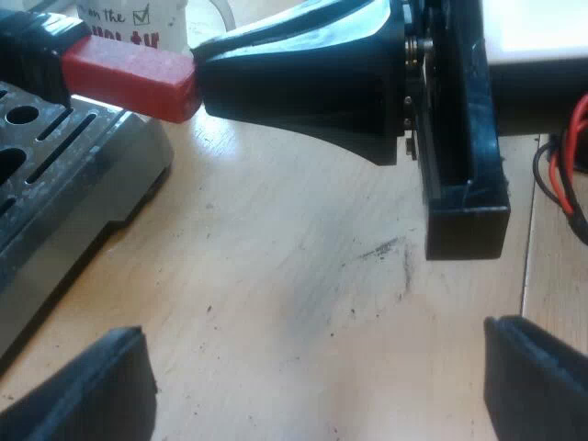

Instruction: Grind coffee beans and then tamp

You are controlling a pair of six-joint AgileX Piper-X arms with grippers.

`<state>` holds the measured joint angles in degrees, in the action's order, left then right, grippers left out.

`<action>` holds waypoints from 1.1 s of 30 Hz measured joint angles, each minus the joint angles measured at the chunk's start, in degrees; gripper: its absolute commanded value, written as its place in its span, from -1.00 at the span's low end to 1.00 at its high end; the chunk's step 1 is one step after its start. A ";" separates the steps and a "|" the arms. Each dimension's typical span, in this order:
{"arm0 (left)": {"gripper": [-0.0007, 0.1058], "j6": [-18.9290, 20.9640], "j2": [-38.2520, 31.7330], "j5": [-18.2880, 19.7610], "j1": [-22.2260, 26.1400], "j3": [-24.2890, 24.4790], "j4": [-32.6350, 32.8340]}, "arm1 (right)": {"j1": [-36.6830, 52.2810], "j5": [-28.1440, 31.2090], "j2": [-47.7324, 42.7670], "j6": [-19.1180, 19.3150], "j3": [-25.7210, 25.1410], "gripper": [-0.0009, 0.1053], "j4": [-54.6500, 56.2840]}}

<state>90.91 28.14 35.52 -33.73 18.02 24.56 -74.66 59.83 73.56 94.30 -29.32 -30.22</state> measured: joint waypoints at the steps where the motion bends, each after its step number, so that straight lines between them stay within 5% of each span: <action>1: 0.42 0.00 0.00 0.00 0.00 0.00 0.00 | 0.00 -0.01 0.00 0.00 0.00 -0.91 0.02; 13: 0.42 0.00 0.00 0.00 0.00 0.00 0.00 | 1.26 -1.76 0.00 0.38 0.61 -0.91 0.83; 22: 0.42 0.00 0.00 0.00 0.00 0.00 0.00 | 0.39 -0.08 0.00 -5.66 -0.10 -0.90 7.69; 25: 0.42 0.00 0.00 0.00 0.00 0.41 0.00 | -0.42 1.52 0.00 -5.66 -0.07 -0.69 8.11; 30: 0.42 0.00 -0.20 0.00 0.00 1.73 1.35 | -4.04 2.75 0.00 -6.52 -0.07 0.07 11.93; 33: 0.42 0.00 -1.75 0.00 0.00 1.87 2.36 | -5.67 2.75 0.00 -6.97 -0.07 0.16 12.92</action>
<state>90.91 26.40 35.52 -33.73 19.88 26.92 -80.33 62.57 73.56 87.33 -29.39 -17.30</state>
